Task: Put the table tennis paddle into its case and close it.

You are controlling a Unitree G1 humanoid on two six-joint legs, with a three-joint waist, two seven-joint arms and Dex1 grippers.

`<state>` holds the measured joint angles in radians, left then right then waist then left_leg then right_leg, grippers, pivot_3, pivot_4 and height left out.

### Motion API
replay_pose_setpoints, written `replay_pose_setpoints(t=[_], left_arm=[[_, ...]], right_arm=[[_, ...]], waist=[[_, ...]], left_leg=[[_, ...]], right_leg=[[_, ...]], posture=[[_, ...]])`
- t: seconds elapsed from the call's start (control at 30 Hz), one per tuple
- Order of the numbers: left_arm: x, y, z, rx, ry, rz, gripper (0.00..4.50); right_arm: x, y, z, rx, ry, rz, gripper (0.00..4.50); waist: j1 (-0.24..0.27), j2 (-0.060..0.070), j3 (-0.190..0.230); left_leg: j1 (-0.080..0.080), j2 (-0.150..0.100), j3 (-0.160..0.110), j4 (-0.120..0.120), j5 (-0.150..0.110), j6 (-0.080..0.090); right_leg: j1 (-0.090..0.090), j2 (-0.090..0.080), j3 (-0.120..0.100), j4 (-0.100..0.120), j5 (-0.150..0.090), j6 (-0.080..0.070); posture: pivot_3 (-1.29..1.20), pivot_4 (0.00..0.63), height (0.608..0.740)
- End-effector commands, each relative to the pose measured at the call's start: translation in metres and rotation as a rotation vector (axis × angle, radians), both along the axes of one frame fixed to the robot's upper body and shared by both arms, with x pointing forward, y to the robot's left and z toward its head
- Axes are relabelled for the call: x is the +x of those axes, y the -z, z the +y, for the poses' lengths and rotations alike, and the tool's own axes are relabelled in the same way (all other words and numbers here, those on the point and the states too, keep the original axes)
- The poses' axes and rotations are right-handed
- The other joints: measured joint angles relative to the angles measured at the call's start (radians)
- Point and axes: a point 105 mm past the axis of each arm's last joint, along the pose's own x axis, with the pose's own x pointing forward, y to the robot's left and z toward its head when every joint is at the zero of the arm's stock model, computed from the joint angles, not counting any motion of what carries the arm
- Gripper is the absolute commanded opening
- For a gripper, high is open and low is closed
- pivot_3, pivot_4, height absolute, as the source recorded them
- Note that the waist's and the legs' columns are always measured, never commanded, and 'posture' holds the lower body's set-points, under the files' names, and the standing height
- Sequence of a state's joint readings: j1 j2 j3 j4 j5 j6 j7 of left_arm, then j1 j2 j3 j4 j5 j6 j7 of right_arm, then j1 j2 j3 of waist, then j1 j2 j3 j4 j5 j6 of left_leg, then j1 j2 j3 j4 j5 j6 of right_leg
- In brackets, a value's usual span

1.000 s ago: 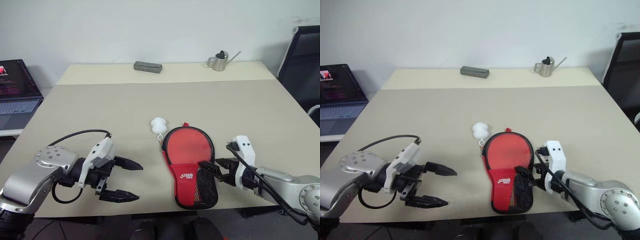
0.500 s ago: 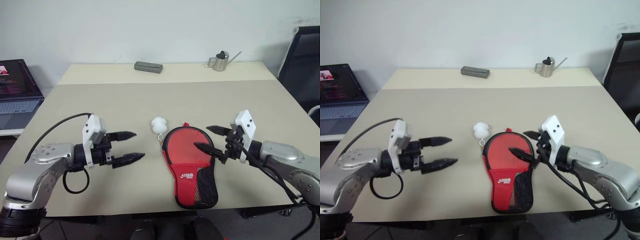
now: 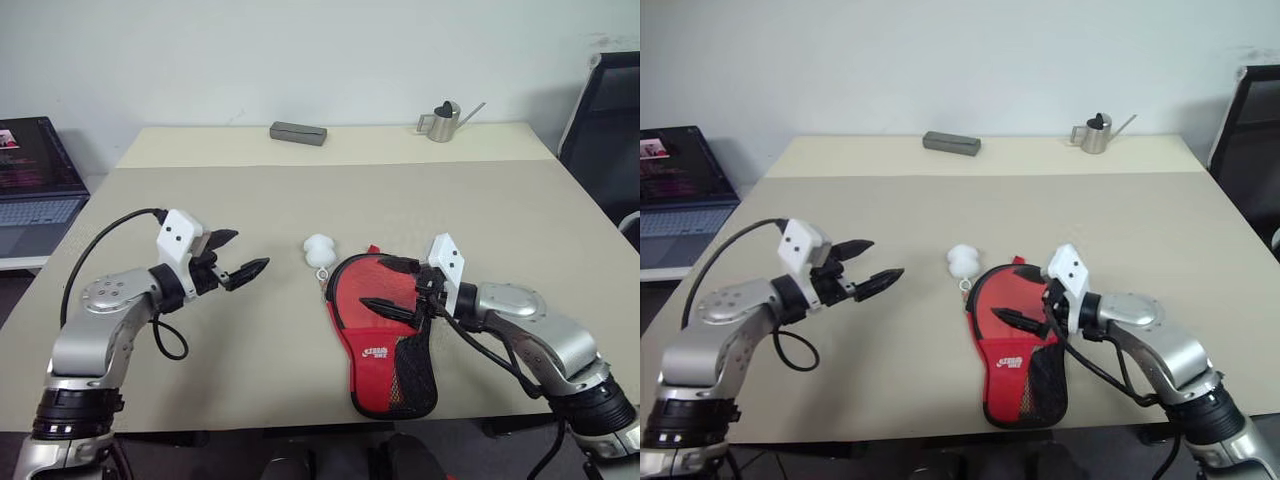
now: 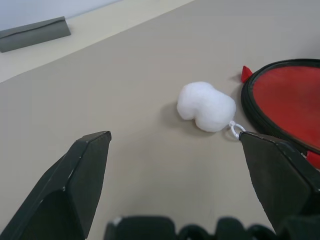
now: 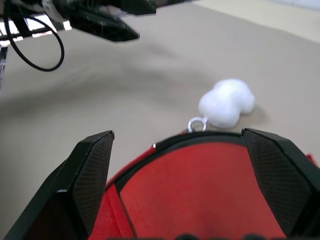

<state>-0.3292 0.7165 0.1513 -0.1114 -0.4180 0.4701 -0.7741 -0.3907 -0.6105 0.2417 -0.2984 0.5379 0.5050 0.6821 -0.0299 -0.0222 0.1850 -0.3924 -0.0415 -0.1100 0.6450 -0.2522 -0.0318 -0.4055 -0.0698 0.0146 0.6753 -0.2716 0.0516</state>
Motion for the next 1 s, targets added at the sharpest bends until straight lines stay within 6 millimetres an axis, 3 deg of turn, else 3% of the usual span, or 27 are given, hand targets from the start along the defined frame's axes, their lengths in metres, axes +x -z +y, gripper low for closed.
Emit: replay_pose_setpoints(t=[0.03,0.27,0.6,1.0], left_arm=[[0.004,-0.014,-0.008,0.005,0.023,-0.060,4.50],[0.017,-0.010,-0.023,-0.002,0.053,-0.038,4.50],[0.034,-0.008,-0.026,0.009,0.039,-0.032,4.50],[0.051,0.010,-0.053,0.016,0.142,0.060,4.50]], right_arm=[[0.002,-0.005,0.004,0.010,0.000,-0.041,4.46],[0.014,0.013,0.010,-0.041,0.010,-0.007,4.46],[0.031,0.051,0.006,-0.184,0.038,0.004,4.46],[0.048,0.062,0.012,-0.216,0.084,-0.012,4.46]], waist=[[-0.001,0.000,0.000],[-0.003,0.000,0.000],[-0.004,0.000,0.000],[-0.004,-0.001,-0.001]], left_leg=[[0.000,0.000,0.000,0.000,0.000,0.000],[0.001,0.000,0.000,0.000,0.000,0.000],[0.001,-0.001,0.001,0.000,0.000,0.000],[0.003,-0.001,0.001,0.001,0.001,-0.002]], right_leg=[[0.000,0.000,0.000,0.000,0.000,0.000],[0.000,0.000,0.001,0.001,0.000,0.000],[0.000,0.000,0.001,0.002,0.000,0.000],[0.001,0.000,0.000,0.004,0.000,0.000]], posture=[[0.00,0.150,0.740],[0.00,0.150,0.740],[0.00,0.150,0.740],[0.00,0.150,0.740]])
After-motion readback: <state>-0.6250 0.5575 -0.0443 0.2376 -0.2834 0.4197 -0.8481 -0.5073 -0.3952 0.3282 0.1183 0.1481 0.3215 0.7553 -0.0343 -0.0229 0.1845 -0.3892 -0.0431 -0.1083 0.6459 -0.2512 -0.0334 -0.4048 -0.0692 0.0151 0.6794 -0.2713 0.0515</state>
